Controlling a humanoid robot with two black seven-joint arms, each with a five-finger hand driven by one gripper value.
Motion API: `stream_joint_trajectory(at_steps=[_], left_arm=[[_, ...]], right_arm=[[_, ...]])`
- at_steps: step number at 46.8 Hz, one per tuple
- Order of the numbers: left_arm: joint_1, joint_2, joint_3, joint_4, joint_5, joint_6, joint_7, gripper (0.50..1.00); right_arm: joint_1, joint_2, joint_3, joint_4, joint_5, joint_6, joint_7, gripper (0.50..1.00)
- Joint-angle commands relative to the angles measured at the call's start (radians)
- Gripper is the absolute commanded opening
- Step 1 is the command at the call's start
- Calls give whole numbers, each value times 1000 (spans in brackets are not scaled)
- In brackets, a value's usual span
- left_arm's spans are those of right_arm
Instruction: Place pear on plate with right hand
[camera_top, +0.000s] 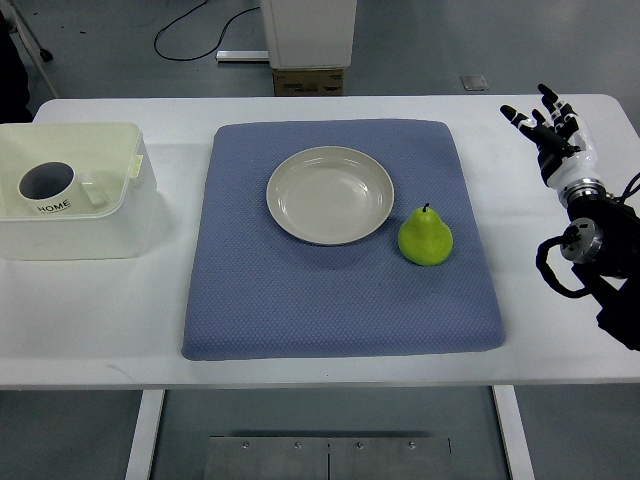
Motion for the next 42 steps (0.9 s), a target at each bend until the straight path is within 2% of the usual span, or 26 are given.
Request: stream_joint_trajectory(at_steps=[1, 26, 42], left_arm=[[0, 0, 0, 0, 0, 0, 1, 1000], [0, 0, 0, 0, 0, 0, 1, 1000], [0, 0, 0, 0, 0, 0, -1, 1000]], right_arm=[[-1, -11, 0, 4, 1, 2, 0, 1000], [-13, -103, 0, 5, 1, 100, 5, 1000], [-78, -161, -2, 10, -1, 177, 9, 1000]])
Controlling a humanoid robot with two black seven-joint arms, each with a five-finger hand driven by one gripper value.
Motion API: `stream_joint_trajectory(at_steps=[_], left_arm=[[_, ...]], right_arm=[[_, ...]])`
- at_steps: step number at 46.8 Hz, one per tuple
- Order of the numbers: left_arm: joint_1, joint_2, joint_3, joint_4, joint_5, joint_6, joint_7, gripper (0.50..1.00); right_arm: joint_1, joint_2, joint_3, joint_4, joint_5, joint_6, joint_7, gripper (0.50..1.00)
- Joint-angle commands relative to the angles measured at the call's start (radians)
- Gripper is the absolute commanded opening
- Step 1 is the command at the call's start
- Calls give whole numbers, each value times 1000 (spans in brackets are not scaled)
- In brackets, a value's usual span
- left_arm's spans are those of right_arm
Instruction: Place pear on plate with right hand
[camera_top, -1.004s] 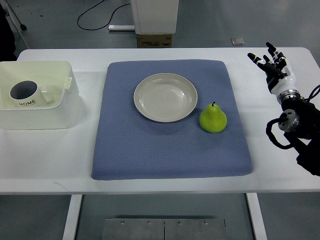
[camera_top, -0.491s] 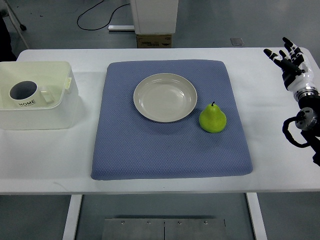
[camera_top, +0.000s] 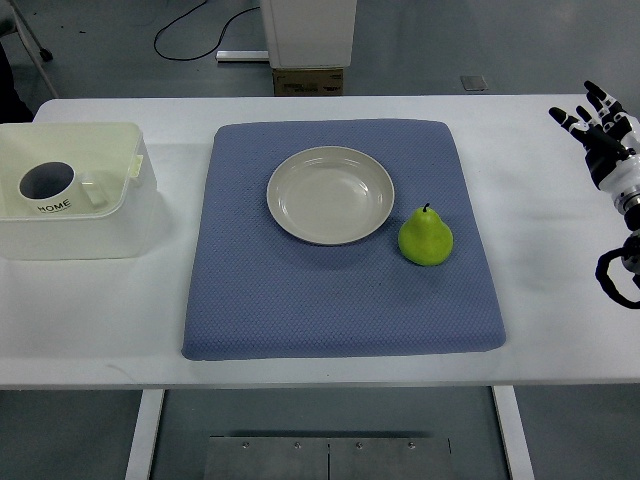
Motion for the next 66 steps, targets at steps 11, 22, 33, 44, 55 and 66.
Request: stream_joint_trajectory(at_steps=[11, 22, 33, 44, 55, 66], left_arm=[[0, 0, 0, 0, 0, 0, 1, 1000], [0, 0, 0, 0, 0, 0, 1, 1000], [0, 0, 0, 0, 0, 0, 1, 1000], [0, 0, 0, 0, 0, 0, -1, 1000], [0, 0, 0, 0, 0, 0, 1, 1000], [0, 0, 0, 0, 0, 0, 1, 1000]], right_arm=[[-33, -39, 0, 0, -1, 46, 2, 1000], [-33, -42, 2, -2, 0, 44, 1, 1000], [-33, -42, 2, 0, -1, 44, 1, 1000], [-54, -65, 2, 36, 0, 44, 2, 1000], [-99, -101, 2, 167, -1, 34, 25, 1000], [-139, -153, 2, 322, -1, 29, 41, 1000]])
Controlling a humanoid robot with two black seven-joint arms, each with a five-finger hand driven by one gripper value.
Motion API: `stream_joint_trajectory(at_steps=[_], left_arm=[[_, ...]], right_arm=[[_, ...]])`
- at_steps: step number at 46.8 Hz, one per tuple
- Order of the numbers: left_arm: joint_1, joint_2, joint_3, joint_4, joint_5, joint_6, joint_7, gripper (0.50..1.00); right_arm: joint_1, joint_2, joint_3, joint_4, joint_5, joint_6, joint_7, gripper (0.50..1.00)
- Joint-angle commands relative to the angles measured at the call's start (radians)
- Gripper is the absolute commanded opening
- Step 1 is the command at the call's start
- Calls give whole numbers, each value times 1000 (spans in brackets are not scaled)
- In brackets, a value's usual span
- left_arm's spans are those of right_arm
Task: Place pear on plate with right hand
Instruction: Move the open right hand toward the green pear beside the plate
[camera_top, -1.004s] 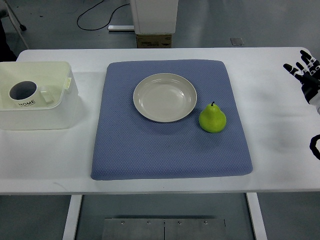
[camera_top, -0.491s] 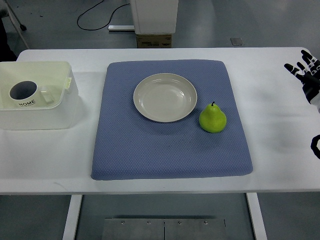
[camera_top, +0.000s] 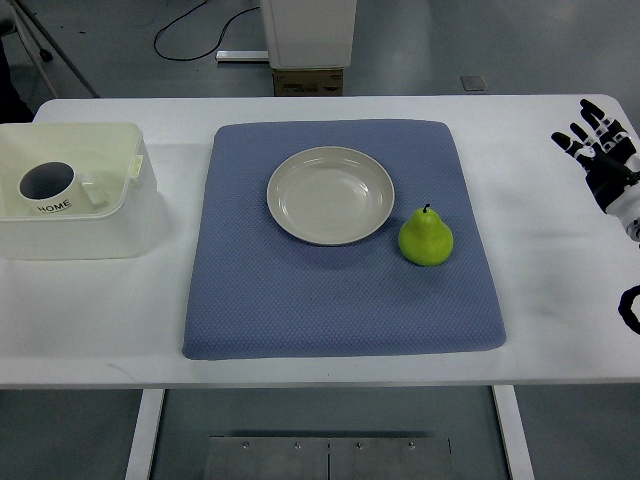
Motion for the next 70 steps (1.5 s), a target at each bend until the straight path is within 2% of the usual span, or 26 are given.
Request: stream_joint_trajectory(at_steps=[1, 10, 25, 47, 70], left_arm=[[0, 0, 0, 0, 0, 0, -1, 1000], [0, 0, 0, 0, 0, 0, 0, 1000], [0, 0, 0, 0, 0, 0, 0, 1000], [0, 0, 0, 0, 0, 0, -1, 1000], [0, 0, 0, 0, 0, 0, 0, 1000]], right_arm=[[-16, -20, 0, 47, -1, 0, 10, 1000], [-76, -45, -3, 146, -12, 1, 57, 1000], [-173, -34, -9, 248, -151, 0, 126, 1000], [-193, 43, -12, 245, -306, -30, 136, 1000], [-187, 133, -40, 231, -306, -54, 160, 1000]])
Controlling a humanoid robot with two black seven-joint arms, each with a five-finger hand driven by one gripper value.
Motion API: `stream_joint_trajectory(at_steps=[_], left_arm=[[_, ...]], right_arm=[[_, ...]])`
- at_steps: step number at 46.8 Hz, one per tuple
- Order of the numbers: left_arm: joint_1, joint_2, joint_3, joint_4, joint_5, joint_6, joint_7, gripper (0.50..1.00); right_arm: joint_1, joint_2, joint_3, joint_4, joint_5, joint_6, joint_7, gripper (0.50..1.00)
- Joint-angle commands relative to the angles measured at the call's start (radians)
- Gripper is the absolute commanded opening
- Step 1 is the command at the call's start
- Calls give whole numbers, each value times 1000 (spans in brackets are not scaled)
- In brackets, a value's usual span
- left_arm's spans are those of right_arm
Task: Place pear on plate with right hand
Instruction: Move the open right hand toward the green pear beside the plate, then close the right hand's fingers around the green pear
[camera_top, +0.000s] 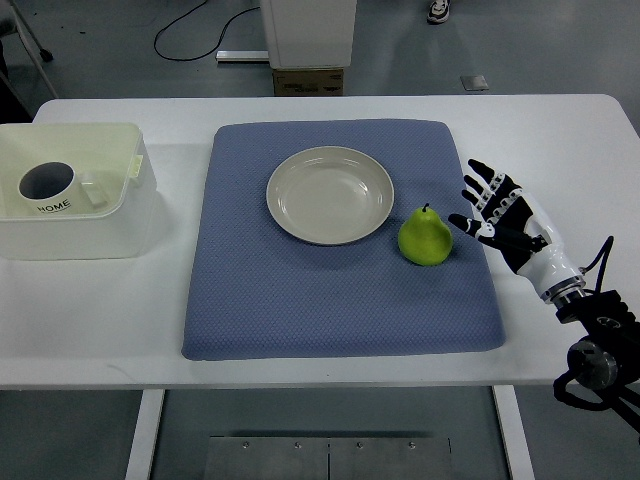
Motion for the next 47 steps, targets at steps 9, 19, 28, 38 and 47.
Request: stream_joint_trajectory(at_steps=[9, 19, 28, 38, 47], left_arm=[[0, 0, 0, 0, 0, 0, 0, 1000], [0, 0, 0, 0, 0, 0, 0, 1000], [0, 0, 0, 0, 0, 0, -1, 1000], [0, 0, 0, 0, 0, 0, 0, 1000], [0, 0, 0, 0, 0, 0, 0, 1000]], right_arm=[[6, 31, 1, -53, 6, 0, 3, 1000], [-3, 40, -6, -58, 6, 0, 3, 1000], [-1, 40, -37, -56, -1, 0, 3, 1000], [2, 49, -75, -59, -8, -2, 3, 1000], [2, 63, -101, -75, -14, -23, 3, 1000]])
